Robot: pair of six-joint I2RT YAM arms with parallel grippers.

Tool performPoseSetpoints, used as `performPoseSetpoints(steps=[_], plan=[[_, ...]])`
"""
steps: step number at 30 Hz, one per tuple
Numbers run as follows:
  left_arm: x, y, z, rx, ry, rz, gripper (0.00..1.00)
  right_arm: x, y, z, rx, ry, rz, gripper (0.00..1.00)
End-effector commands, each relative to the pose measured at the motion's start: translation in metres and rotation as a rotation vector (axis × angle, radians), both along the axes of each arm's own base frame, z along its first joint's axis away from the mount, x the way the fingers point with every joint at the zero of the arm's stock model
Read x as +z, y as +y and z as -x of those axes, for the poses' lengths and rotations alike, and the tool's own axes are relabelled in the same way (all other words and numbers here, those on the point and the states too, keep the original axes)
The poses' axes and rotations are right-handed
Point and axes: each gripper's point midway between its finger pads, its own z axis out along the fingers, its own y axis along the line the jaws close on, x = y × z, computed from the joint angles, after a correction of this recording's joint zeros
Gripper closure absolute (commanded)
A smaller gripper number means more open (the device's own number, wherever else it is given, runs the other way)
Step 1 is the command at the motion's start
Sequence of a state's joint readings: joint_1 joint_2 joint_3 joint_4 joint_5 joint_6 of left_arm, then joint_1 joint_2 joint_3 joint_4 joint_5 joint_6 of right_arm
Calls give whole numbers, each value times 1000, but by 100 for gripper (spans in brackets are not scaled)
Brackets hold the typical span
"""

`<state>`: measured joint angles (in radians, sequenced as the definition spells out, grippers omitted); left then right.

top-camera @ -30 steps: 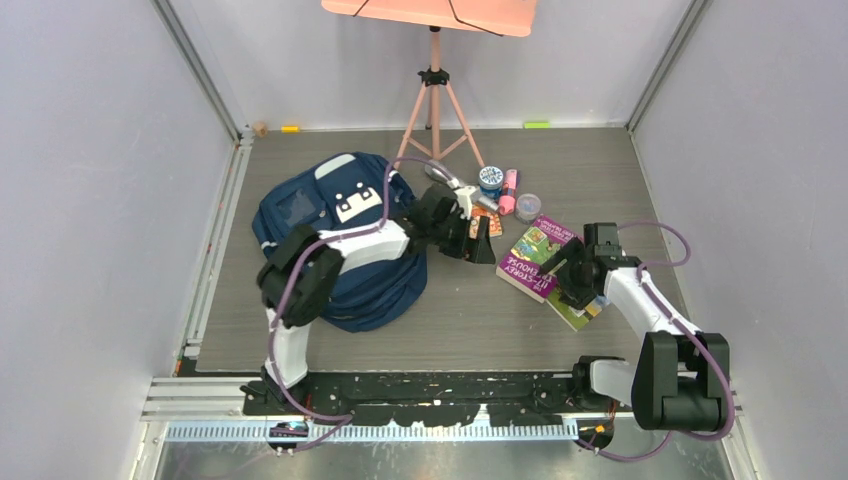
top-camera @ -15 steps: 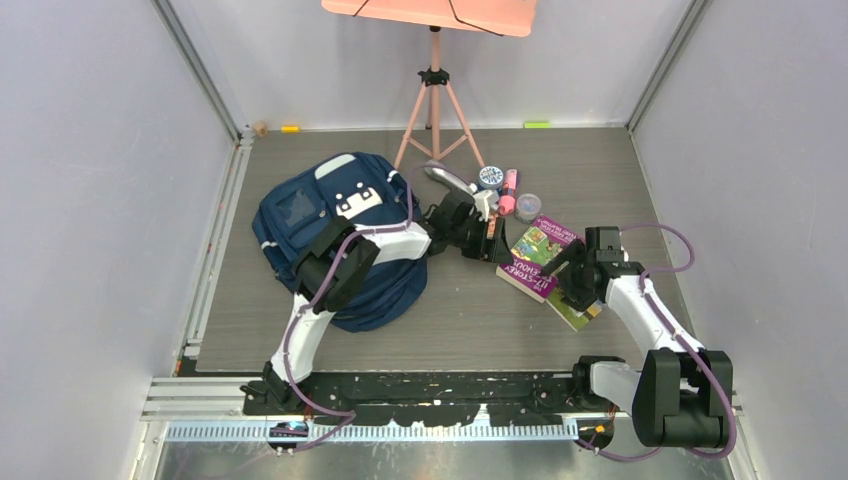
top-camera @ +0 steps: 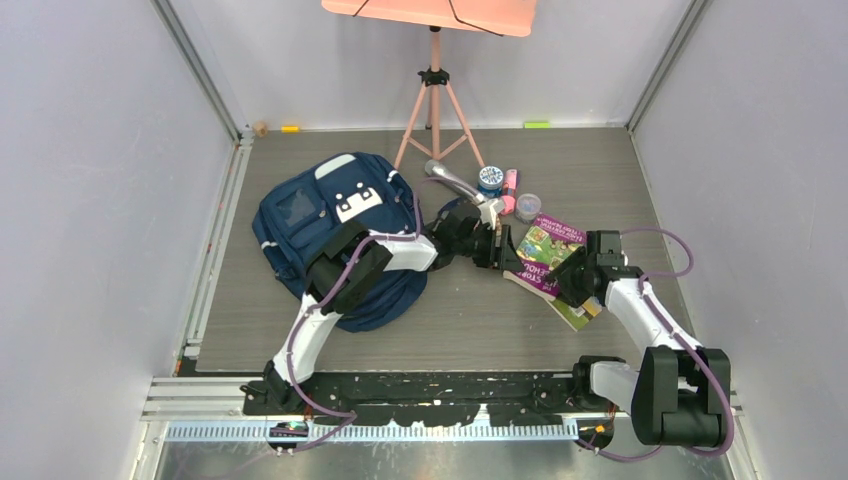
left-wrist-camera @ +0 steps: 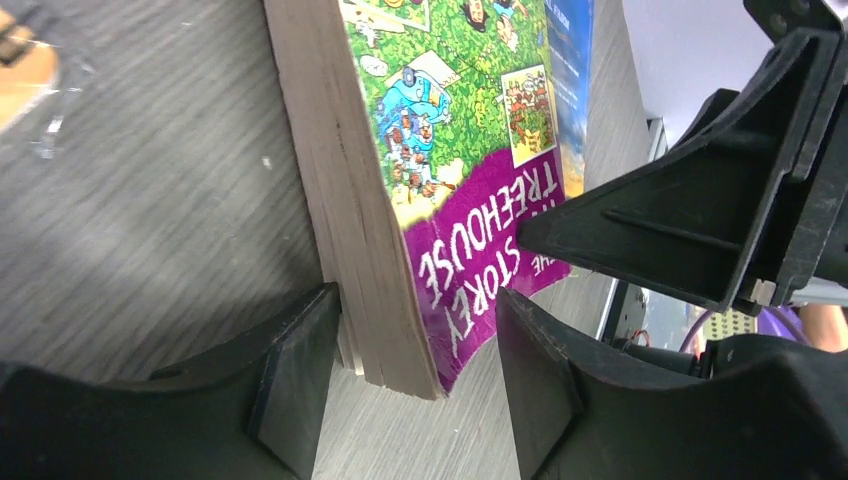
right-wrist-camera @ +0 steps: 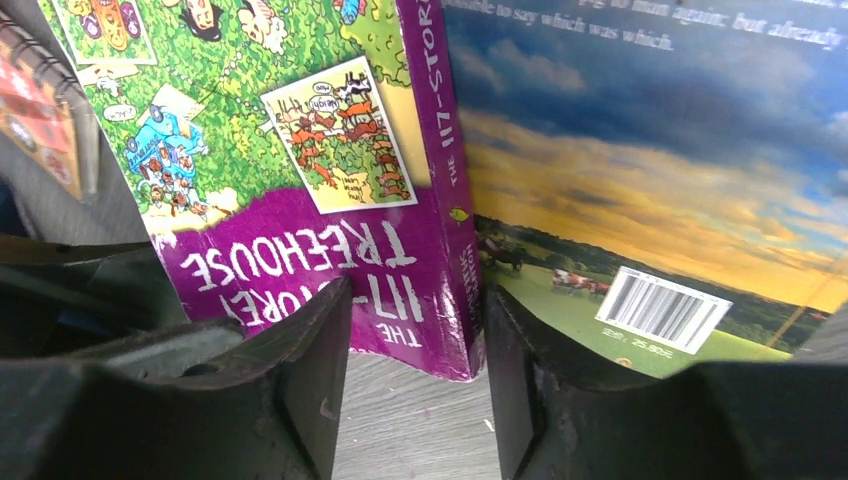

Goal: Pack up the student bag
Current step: Pick up the book from the center of the board.

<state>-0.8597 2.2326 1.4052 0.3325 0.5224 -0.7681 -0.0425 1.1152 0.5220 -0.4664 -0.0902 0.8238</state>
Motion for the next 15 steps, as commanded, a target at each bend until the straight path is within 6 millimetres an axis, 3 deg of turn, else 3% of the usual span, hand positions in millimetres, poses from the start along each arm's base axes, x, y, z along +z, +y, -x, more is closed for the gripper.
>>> performPoseSetpoints(steps=[1, 7, 12, 15], plan=[[4, -13, 23, -44, 59, 80, 44, -13, 12, -5, 1, -12, -71, 55], [29, -22, 29, -56, 63, 174, 68, -13, 12, -6, 5, -18, -68, 61], [50, -14, 30, -37, 35, 198, 96, 0, 5, -12, 3, -32, -22, 61], [72, -5, 29, -19, 2, 223, 100, 19, -2, -18, 1, -79, 20, 56]])
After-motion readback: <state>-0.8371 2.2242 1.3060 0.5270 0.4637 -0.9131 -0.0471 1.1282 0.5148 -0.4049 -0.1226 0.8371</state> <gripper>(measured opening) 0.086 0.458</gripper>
